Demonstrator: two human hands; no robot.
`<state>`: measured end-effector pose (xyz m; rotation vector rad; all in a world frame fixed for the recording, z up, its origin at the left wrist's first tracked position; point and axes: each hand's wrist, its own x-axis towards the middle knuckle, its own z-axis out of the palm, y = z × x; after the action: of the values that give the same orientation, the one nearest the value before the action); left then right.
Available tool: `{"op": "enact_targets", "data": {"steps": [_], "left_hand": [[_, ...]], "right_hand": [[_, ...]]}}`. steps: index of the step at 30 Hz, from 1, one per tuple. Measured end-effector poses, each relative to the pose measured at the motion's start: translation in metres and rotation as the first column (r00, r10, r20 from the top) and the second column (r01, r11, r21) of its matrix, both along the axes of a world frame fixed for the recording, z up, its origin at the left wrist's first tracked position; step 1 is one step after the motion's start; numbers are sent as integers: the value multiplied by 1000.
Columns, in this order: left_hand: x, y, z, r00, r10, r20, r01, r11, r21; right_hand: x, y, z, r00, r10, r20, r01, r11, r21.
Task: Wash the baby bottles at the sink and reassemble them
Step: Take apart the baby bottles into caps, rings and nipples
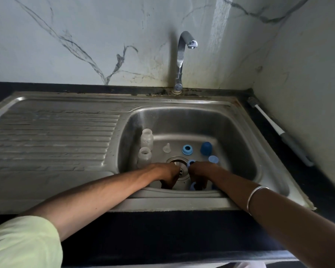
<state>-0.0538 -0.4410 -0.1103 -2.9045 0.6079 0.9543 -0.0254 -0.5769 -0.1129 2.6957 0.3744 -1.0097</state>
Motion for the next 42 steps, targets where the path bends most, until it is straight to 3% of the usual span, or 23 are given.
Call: {"op": "enact_targets", "data": {"steps": [3, 7, 9, 11, 15, 18, 23, 30, 36, 42], "left_hand": [[0, -1, -1, 1000, -10, -11, 11, 1000, 14], [-1, -1, 2, 999, -40, -30, 41, 998, 48], [-1, -1, 4, 998, -58, -26, 60, 997, 58], [0, 1, 5, 997, -71, -29, 73, 995, 61], [6, 8, 10, 999, -48, 17, 49, 999, -21], [7, 13, 22, 999, 7, 51, -2, 995, -100], [12, 32, 40, 966, 175, 191, -122, 957, -264], [8, 49, 57, 813, 476, 335, -229, 791, -567], [-1, 59, 59, 729, 564, 387, -252, 748, -615], [-10, 55, 68, 709, 560, 429, -223, 755, -617]], "right_hand": [[-3, -3, 2, 999, -33, -26, 34, 999, 34], [-5, -8, 2, 997, -60, 52, 52, 988, 146], [-2, -8, 2, 999, -27, 26, 25, 997, 74], [0, -7, 7, 995, -100, -18, 101, 994, 30], [9, -10, 15, 981, -191, -24, 192, 973, 129], [10, -10, 15, 977, -212, 38, 193, 940, 283], [12, -8, 25, 959, -209, 189, 119, 908, 402], [16, -14, 38, 873, -319, 369, 55, 816, 576], [11, -14, 53, 851, -381, 362, 36, 730, 683], [7, -17, 60, 806, -429, 408, -20, 670, 742]]}}
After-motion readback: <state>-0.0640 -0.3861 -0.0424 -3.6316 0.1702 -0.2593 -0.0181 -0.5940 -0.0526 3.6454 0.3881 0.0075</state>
